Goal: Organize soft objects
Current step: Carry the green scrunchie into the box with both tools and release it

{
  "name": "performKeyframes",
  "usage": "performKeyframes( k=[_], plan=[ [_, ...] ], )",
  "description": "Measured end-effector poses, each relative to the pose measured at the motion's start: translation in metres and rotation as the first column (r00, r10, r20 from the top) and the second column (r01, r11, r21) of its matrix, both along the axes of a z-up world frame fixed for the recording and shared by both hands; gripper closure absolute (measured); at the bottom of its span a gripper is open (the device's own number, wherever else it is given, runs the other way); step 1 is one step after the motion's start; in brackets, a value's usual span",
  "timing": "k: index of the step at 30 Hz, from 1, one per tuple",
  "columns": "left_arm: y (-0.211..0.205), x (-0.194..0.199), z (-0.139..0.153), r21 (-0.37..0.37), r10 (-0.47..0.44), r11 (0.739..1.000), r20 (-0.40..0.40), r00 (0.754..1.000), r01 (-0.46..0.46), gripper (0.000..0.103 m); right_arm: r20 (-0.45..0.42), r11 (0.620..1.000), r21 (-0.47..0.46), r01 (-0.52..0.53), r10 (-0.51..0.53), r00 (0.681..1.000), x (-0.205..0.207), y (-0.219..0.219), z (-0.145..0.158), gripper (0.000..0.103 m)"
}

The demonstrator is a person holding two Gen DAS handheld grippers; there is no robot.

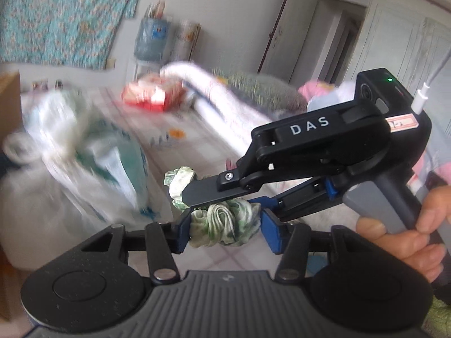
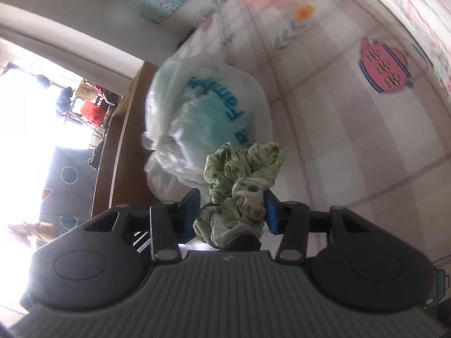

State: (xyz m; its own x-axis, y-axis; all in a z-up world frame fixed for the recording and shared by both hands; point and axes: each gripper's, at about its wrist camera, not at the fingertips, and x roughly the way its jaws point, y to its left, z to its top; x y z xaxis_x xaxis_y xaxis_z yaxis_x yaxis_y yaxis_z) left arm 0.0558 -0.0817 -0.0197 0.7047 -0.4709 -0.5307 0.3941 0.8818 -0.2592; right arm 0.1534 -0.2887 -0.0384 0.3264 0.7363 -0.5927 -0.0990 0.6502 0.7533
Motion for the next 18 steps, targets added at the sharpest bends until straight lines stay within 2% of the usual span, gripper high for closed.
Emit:
performKeyframes(
  k=[5,10,14,18],
  plan=[
    [0.040,-0.012,0.039,-0.026,0.087,0.996,0.118,0.989,-0.085,0.048,0.126,0.995,-0.019,-0.094,0.096,0.987,0.008,0.042,0.053,0.056],
    [0.100,-0.034,0.072,-0.013,0.247,0.968,0.207,0.947,-0.250,0.044,0.235,0.963,-0.008,-0.270,0.264,0.935,0.022,0.126,0.097,0.056],
    [0.154,-0.054,0.084,-0.021,0.383,0.922,0.174,0.907,-0.386,0.044,0.268,0.909,0.002,-0.416,0.400,0.876,0.028,0.202,0.110,0.055],
    [0.193,-0.069,0.082,-0.004,0.480,0.876,0.097,0.872,-0.482,0.044,0.248,0.850,-0.016,-0.527,0.514,0.821,0.028,0.268,0.108,0.055]
  ],
)
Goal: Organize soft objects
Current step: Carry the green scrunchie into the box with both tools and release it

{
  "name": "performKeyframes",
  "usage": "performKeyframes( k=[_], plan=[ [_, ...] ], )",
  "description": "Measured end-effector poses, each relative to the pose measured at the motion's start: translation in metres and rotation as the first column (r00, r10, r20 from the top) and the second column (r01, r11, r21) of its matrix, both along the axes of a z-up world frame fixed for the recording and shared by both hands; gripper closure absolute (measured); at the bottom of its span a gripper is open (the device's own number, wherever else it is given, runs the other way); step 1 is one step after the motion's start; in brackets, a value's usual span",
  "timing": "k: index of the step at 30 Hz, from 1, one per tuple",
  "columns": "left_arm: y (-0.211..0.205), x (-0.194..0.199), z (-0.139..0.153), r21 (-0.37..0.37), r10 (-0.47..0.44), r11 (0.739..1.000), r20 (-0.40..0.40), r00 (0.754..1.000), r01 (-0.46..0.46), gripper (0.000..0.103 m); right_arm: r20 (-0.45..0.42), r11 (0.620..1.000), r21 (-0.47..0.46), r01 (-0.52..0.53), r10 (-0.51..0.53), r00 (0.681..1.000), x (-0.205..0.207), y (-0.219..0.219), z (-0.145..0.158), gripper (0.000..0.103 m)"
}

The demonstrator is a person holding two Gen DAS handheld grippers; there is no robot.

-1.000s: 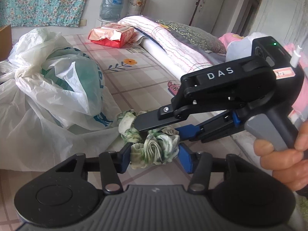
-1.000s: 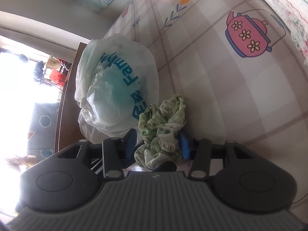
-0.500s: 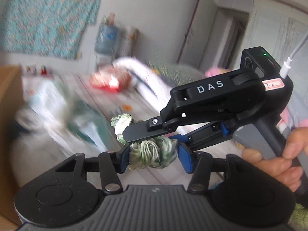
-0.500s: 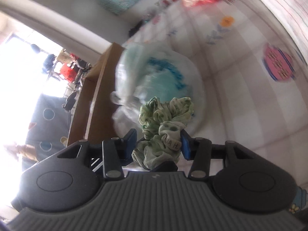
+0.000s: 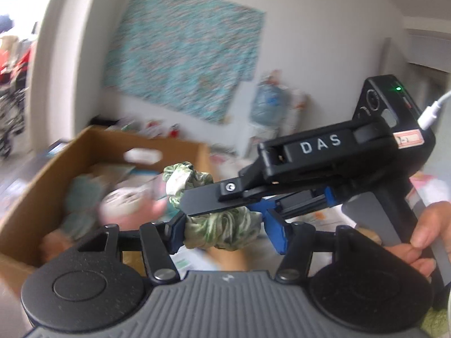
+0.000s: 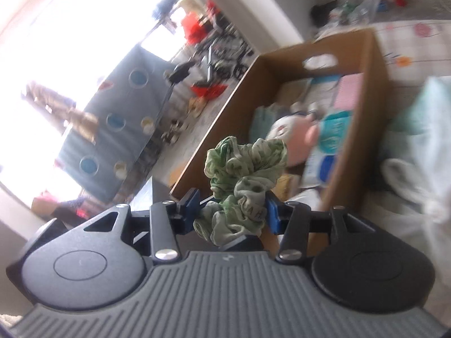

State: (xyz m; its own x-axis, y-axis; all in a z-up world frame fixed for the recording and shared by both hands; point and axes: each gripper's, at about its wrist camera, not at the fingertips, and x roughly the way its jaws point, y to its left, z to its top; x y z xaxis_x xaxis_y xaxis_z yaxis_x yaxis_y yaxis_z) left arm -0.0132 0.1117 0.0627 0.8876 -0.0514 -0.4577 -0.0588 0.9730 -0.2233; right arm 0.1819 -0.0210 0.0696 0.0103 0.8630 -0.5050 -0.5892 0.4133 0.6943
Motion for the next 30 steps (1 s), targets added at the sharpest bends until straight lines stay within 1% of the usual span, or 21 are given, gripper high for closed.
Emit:
performKeyframes(
  k=[3,4,5,7,9,11,13,17,22,24,25,27,30],
  plan=[
    [0.017,-0.002,-0.010,-0.029,0.027,0.999,-0.095,0.995,-0.029,0.043,0.043,0.997,-0.073,-0.036,0.040,0.998,-0.007,0.033,-0.004,0.055],
    [0.021,-0.003,-0.013,-0.037,0.032,0.999,-0.123,0.992,-0.037,0.040,0.056,0.994,-0.100,-0.042,0.048,0.997,-0.008,0.039,-0.007,0.055],
    [0.025,-0.005,-0.017,-0.040,0.035,0.998,-0.145,0.989,-0.041,0.037,0.063,0.991,-0.125,-0.045,0.053,0.997,-0.010,0.043,-0.011,0.055],
    [0.030,-0.008,-0.021,-0.041,0.040,0.998,-0.172,0.984,-0.048,0.036,0.058,0.986,-0.160,-0.044,0.054,0.997,-0.011,0.048,-0.016,0.055],
    [0.037,-0.014,-0.023,-0.049,0.039,0.998,-0.175,0.984,-0.048,0.034,0.051,0.984,-0.173,-0.042,0.051,0.997,-0.019,0.048,-0.020,0.055],
    [0.041,-0.026,-0.024,-0.052,0.038,0.998,-0.159,0.987,-0.047,0.031,0.055,0.983,-0.179,-0.032,0.043,0.998,-0.021,0.045,-0.022,0.055],
    [0.043,-0.029,-0.024,-0.061,0.039,0.997,-0.145,0.989,-0.049,0.030,0.064,0.983,-0.181,-0.016,0.028,0.998,-0.022,0.039,-0.020,0.055],
    [0.045,-0.027,-0.029,-0.077,0.033,0.996,-0.133,0.991,-0.044,0.029,0.086,0.987,-0.160,0.019,-0.005,0.996,-0.022,0.025,-0.017,0.055],
    [0.046,-0.024,-0.025,-0.056,0.050,0.997,-0.134,0.990,-0.058,0.028,0.098,0.989,-0.133,0.063,-0.050,0.994,-0.026,0.005,-0.013,0.054],
    [0.050,-0.020,-0.021,-0.059,0.070,0.995,-0.149,0.986,-0.079,0.026,0.097,0.990,-0.119,0.079,-0.068,0.993,-0.027,-0.005,-0.010,0.054],
    [0.055,-0.016,-0.019,-0.071,0.082,0.993,-0.162,0.983,-0.095,0.026,0.097,0.990,-0.112,0.086,-0.075,0.992,-0.027,-0.009,-0.009,0.054],
    [0.068,-0.005,-0.017,-0.120,0.109,0.983,-0.210,0.972,-0.136,0.026,0.100,0.990,-0.097,0.100,-0.090,0.991,-0.029,-0.018,-0.007,0.052],
    [0.092,0.016,-0.022,-0.230,0.112,0.957,-0.272,0.956,-0.178,0.025,0.101,0.990,-0.074,0.123,-0.116,0.988,-0.031,-0.030,-0.006,0.051]
  ],
)
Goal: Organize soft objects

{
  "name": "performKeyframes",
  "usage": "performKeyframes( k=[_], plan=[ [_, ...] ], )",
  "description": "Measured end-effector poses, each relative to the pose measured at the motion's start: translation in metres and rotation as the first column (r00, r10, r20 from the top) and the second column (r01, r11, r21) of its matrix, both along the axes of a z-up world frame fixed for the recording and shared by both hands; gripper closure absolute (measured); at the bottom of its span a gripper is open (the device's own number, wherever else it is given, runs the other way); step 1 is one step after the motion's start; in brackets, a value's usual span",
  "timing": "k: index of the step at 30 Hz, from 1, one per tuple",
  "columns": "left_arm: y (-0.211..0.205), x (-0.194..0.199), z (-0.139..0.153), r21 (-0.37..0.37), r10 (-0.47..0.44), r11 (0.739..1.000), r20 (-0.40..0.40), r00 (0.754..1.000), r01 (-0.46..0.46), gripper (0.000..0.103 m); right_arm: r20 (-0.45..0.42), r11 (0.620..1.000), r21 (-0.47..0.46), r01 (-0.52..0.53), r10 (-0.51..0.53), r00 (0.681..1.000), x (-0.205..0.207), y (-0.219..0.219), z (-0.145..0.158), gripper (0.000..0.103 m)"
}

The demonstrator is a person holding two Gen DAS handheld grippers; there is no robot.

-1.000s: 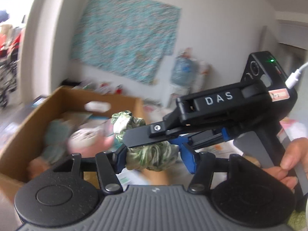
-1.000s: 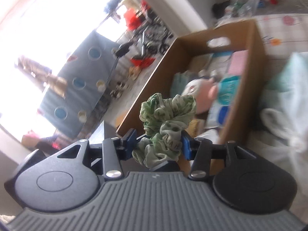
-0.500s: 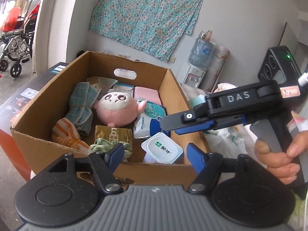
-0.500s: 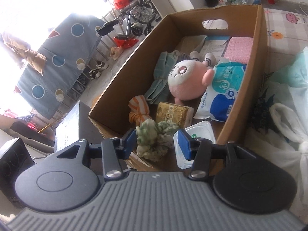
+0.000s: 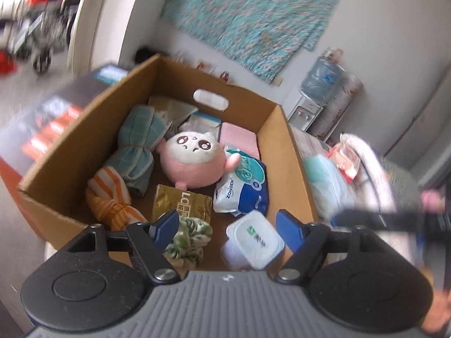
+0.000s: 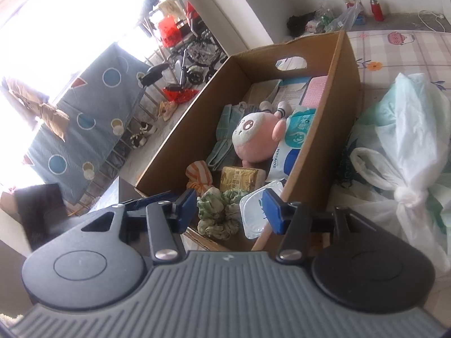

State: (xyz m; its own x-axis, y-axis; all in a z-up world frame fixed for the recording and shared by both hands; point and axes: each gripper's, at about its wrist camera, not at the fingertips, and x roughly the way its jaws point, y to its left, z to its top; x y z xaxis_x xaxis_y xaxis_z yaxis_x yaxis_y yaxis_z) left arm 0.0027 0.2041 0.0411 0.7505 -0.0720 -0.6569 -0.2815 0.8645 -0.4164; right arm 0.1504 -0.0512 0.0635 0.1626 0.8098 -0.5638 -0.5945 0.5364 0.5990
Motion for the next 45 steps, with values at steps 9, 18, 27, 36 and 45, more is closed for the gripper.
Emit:
performKeyframes(
  k=[9,18,27,36,45],
  plan=[
    [0.005,0.060,-0.018,-0.037,-0.026,0.999,-0.240,0.970,0.017,0.018,-0.044,0.996,0.048,0.073,-0.071,0.996,0.004,-0.042,-0.011,0.049],
    [0.002,0.078,-0.044,-0.189,-0.074,0.982,-0.342,0.937,0.008,0.018,-0.091,0.992,0.077,0.102,-0.095,0.991,0.015,-0.063,-0.026,0.044],
    [-0.018,0.065,-0.021,-0.117,-0.010,0.993,-0.243,0.970,-0.019,0.018,-0.116,0.984,0.089,0.154,-0.143,0.983,0.017,-0.086,-0.038,0.037],
    [-0.074,0.007,0.028,0.306,0.093,0.941,0.183,0.979,-0.147,0.004,0.006,0.954,0.070,0.291,-0.292,0.956,-0.006,-0.102,-0.048,0.020],
    [-0.122,-0.022,0.019,0.332,-0.032,0.941,0.274,0.961,-0.063,0.002,0.343,0.898,-0.091,0.430,-0.377,0.860,-0.061,-0.080,-0.049,0.016]
  ],
)
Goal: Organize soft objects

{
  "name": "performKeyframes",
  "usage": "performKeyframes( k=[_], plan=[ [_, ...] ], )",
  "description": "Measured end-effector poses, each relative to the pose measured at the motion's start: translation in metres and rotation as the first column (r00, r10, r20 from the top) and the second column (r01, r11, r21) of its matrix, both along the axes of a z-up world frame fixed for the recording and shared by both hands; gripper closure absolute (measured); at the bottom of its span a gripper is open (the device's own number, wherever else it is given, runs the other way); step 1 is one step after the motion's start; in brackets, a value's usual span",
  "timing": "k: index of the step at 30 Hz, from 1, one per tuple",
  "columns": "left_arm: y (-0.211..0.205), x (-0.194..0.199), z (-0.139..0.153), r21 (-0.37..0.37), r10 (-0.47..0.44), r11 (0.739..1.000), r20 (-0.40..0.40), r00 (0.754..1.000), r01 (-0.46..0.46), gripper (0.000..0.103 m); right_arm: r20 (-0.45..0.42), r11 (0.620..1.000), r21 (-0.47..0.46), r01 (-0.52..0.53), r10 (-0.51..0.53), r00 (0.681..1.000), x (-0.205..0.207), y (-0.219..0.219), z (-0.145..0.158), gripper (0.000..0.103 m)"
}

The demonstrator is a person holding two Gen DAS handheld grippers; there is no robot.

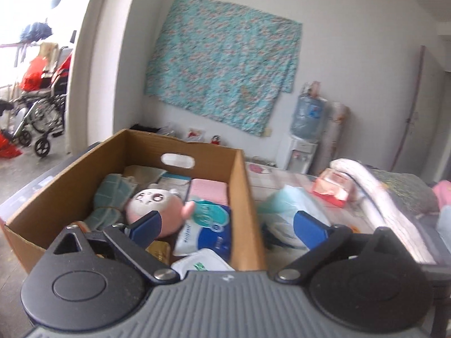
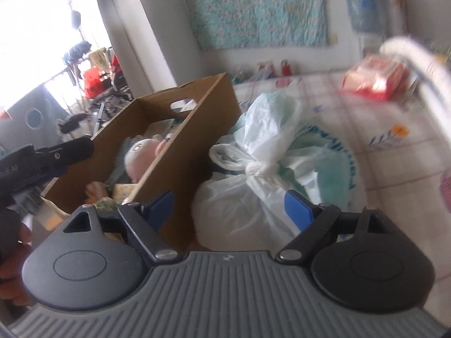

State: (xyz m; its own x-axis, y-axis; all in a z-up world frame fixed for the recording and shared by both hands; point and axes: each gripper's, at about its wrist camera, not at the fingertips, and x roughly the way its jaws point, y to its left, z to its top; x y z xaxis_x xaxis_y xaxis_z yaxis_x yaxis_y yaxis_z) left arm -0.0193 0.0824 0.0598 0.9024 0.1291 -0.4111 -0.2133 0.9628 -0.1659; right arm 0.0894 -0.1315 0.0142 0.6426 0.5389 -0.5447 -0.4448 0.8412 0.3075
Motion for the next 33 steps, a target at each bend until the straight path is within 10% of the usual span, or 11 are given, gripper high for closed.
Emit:
performKeyframes(
  k=[13,19,33],
  plan=[
    [-0.012,-0.074,-0.055,0.173,0.056,0.984,-0.015,0.998,-0.053,0.001,0.119,0.999,-0.028,0.019,-0.015,0.993,-0.037,0.000,0.004,0.005],
    [-0.023,-0.090,-0.081,0.057,0.032,0.998,-0.117,0.993,-0.026,0.001,0.090,0.999,-0.032,-0.005,0.007,0.996,-0.045,0.007,-0.004,0.005],
    [-0.029,-0.070,-0.042,0.032,0.060,0.998,-0.176,0.983,-0.056,0.000,0.040,1.000,-0.013,0.020,-0.019,0.999,-0.060,-0.007,-0.006,0.001]
  ],
)
